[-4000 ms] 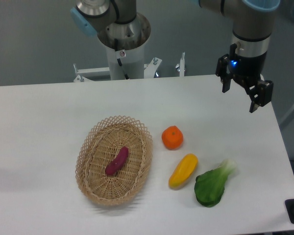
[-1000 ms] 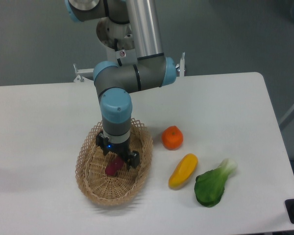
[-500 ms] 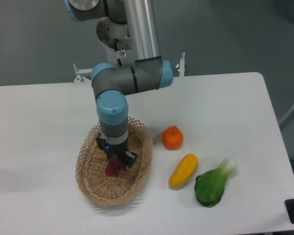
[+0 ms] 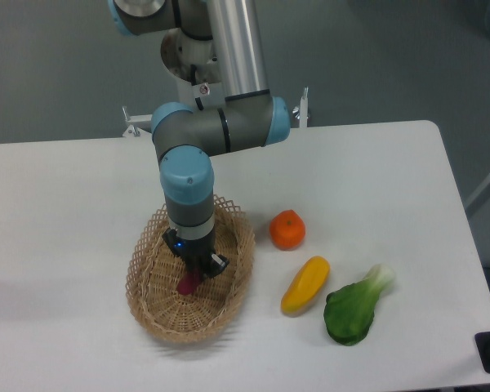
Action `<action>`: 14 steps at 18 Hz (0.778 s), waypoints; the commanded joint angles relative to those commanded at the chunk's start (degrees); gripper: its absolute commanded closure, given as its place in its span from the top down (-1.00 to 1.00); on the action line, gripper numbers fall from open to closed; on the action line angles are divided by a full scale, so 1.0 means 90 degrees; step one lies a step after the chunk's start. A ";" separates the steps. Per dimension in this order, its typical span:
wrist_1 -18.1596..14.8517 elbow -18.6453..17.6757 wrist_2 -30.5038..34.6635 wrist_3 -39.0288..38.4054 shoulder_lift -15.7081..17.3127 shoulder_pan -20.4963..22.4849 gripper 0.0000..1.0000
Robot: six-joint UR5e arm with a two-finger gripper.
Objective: Pick up the sweet potato from the basket
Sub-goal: 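Lift the sweet potato out of the basket and carry it away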
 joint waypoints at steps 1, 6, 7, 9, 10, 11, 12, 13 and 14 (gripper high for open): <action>-0.0010 0.0098 -0.0019 0.0127 0.0059 0.0098 -0.65; -0.0223 0.0781 -0.0020 0.0469 0.0118 0.0556 -0.64; -0.0447 0.0946 -0.0049 0.0712 0.0215 0.0761 -0.64; -0.0955 0.1308 -0.0126 0.1190 0.0333 0.1132 -0.64; -0.1218 0.1483 -0.0233 0.1367 0.0342 0.1308 -0.64; -0.1472 0.1640 -0.0331 0.1494 0.0343 0.1484 -0.64; -0.1717 0.1825 -0.0342 0.1611 0.0343 0.1621 -0.64; -0.1941 0.2001 -0.0342 0.1758 0.0343 0.1748 -0.65; -0.2156 0.2187 -0.0342 0.1923 0.0343 0.1894 -0.65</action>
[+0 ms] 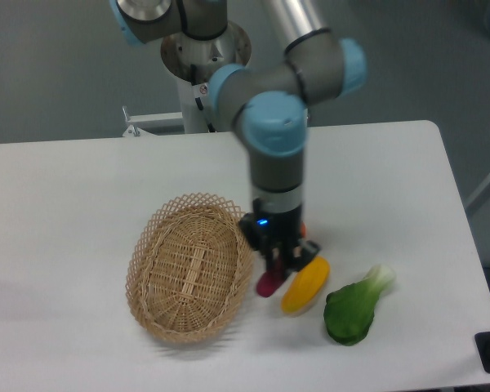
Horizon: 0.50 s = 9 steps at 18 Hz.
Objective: Pick up the sweet potato from the basket
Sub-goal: 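Lift the sweet potato out of the basket and carry it away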
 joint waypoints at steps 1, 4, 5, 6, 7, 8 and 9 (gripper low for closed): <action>-0.0196 0.0137 0.0000 0.0195 0.0010 0.0137 -0.65; -0.0470 0.0343 -0.0010 0.0830 0.0029 0.0576 -0.65; -0.0510 0.0344 -0.0019 0.0986 0.0068 0.0694 -0.65; -0.0520 0.0344 -0.0020 0.1172 0.0088 0.0792 -0.65; -0.0529 0.0344 -0.0020 0.1328 0.0088 0.0870 -0.65; -0.0578 0.0344 -0.0020 0.1455 0.0098 0.0958 -0.65; -0.0627 0.0344 -0.0020 0.1592 0.0098 0.1026 -0.65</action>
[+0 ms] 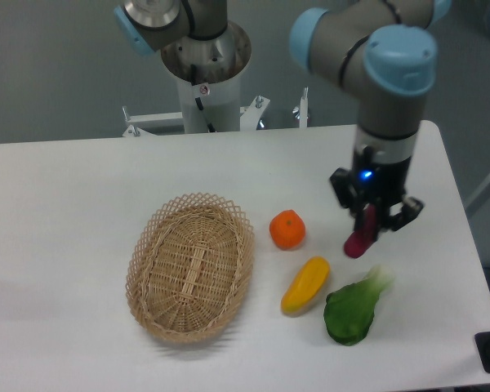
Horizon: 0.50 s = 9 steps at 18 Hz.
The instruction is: Pick up the sweet potato from the basket
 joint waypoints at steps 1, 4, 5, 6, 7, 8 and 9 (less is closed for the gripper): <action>-0.0020 0.0000 0.0010 0.0098 -0.0010 0.0049 -0.65; -0.0020 0.0000 0.0000 0.0333 0.0010 0.0215 -0.65; -0.0020 0.0000 0.0000 0.0353 0.0010 0.0225 -0.65; -0.0010 0.0000 0.0000 0.0353 0.0010 0.0225 -0.65; -0.0010 0.0000 -0.0010 0.0353 0.0010 0.0225 -0.65; -0.0010 0.0000 -0.0010 0.0353 0.0010 0.0216 -0.65; -0.0001 0.0000 -0.0010 0.0343 0.0019 0.0216 -0.65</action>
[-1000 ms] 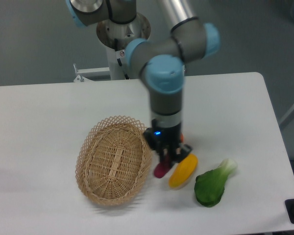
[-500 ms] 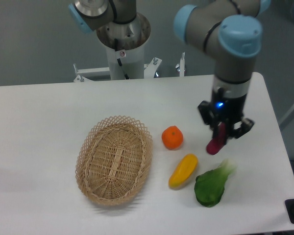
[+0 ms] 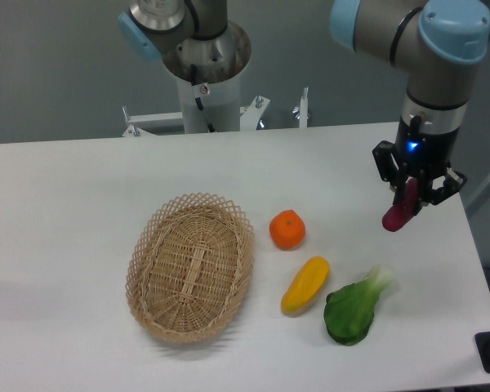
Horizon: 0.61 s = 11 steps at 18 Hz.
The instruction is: Pick up the sweet potato from the basket
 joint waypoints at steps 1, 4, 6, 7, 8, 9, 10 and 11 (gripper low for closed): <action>0.0010 0.0000 0.0000 0.0000 0.0019 0.0000 -0.65; 0.0000 -0.0010 0.0000 -0.0010 0.0039 0.0000 -0.65; 0.0000 -0.0010 0.0000 -0.0010 0.0039 0.0000 -0.65; 0.0000 -0.0010 0.0000 -0.0010 0.0049 0.0000 -0.65; -0.0010 -0.0010 0.0000 -0.0010 0.0059 0.0000 -0.65; 0.0000 -0.0048 0.0000 -0.0010 0.0068 0.0000 -0.65; 0.0000 -0.0058 0.0000 -0.0010 0.0068 0.0000 -0.65; 0.0000 -0.0059 0.0000 0.0000 0.0068 0.0000 -0.65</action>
